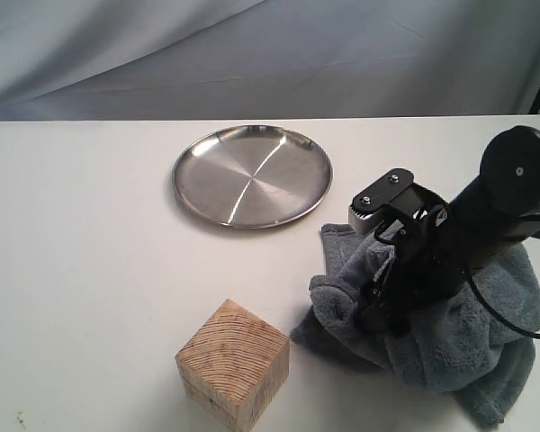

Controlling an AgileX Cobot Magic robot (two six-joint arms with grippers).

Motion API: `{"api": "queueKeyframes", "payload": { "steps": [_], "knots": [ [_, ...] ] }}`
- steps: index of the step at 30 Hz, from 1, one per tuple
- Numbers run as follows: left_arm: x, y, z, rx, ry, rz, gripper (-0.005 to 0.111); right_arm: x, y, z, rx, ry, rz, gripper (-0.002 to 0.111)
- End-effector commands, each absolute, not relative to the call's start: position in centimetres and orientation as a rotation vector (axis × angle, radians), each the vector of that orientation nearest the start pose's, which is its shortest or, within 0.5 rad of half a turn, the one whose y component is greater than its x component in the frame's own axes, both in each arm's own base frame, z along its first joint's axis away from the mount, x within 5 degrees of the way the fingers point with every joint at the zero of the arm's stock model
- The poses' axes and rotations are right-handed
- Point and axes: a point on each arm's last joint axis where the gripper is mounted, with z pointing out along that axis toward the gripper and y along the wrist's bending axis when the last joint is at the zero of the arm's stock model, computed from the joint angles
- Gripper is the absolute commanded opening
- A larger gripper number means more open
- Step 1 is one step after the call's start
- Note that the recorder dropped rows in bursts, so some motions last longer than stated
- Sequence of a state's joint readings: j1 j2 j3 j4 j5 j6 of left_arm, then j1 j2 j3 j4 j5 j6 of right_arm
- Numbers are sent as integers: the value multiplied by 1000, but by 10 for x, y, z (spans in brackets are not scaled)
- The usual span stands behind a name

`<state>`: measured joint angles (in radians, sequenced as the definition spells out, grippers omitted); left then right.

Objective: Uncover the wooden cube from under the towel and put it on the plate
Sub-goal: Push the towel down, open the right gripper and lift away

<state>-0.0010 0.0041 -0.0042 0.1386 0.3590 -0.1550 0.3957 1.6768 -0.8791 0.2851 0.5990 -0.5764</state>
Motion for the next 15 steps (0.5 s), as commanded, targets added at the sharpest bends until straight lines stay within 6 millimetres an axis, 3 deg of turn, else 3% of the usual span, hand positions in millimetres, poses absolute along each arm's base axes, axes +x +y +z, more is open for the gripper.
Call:
{"api": "queueKeyframes", "payload": {
  "steps": [1, 6, 13, 15],
  "knots": [
    [53, 4, 182, -52, 1825, 22, 0, 268, 134, 160, -1023, 2684, 331, 86],
    [53, 4, 182, -52, 1825, 22, 0, 260, 142, 162, -1047, 2700, 504, 86],
    [53, 4, 182, -52, 1825, 22, 0, 260, 143, 165, -1070, 2691, 523, 86],
    [53, 4, 182, -52, 1825, 22, 0, 262, 146, 177, -1082, 2665, 542, 86]
  ]
}}
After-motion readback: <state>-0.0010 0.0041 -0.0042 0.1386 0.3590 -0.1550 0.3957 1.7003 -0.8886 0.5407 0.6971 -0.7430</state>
